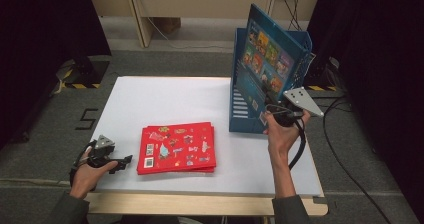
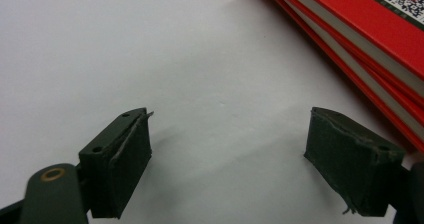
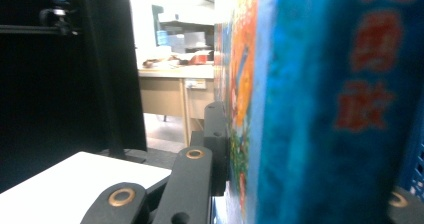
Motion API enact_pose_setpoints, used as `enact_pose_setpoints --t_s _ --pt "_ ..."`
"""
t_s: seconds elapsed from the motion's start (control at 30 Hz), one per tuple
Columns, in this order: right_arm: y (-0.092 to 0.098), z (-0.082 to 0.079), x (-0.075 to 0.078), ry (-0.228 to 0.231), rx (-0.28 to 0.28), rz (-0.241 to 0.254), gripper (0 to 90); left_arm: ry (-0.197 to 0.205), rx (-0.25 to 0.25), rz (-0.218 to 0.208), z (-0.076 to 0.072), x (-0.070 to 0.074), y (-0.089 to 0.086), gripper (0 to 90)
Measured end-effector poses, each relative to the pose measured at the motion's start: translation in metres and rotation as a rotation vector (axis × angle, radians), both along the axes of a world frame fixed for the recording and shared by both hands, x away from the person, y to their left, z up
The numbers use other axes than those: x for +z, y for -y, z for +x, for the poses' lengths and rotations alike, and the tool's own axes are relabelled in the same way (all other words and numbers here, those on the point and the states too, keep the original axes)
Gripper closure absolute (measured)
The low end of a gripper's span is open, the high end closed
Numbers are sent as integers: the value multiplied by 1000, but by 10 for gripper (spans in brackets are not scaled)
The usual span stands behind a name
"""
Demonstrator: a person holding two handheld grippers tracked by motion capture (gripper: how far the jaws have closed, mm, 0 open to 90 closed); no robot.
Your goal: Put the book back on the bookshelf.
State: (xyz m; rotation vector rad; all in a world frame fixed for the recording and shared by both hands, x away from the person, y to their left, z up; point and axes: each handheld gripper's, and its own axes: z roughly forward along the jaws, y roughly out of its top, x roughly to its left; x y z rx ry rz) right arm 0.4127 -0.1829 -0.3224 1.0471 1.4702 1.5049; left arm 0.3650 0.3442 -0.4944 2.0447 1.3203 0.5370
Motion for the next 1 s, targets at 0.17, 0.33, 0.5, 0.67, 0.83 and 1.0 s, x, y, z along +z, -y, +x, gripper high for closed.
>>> enact_pose_setpoints --t_s 0.17,0.33,0.5,0.67,0.83,1.0 --pt "-6 18 -5 -14 -35 -23 823 -1 7 0 0 0 -1 173" --pt "-12 33 -8 -35 -45 -18 823 -1 6 4 1 0 -2 172" --pt "-20 53 -9 -56 -71 -20 823 -3 1 2 0 0 -2 172" --pt "-26 66 -7 -62 -85 -5 823 -2 1 1 0 0 -2 172" --pt "-36 78 -7 -60 -117 -33 823 -4 -4 1 -1 0 -1 172" --pt "-42 90 -14 -83 -129 -20 823 -8 -7 2 -1 0 -1 172"
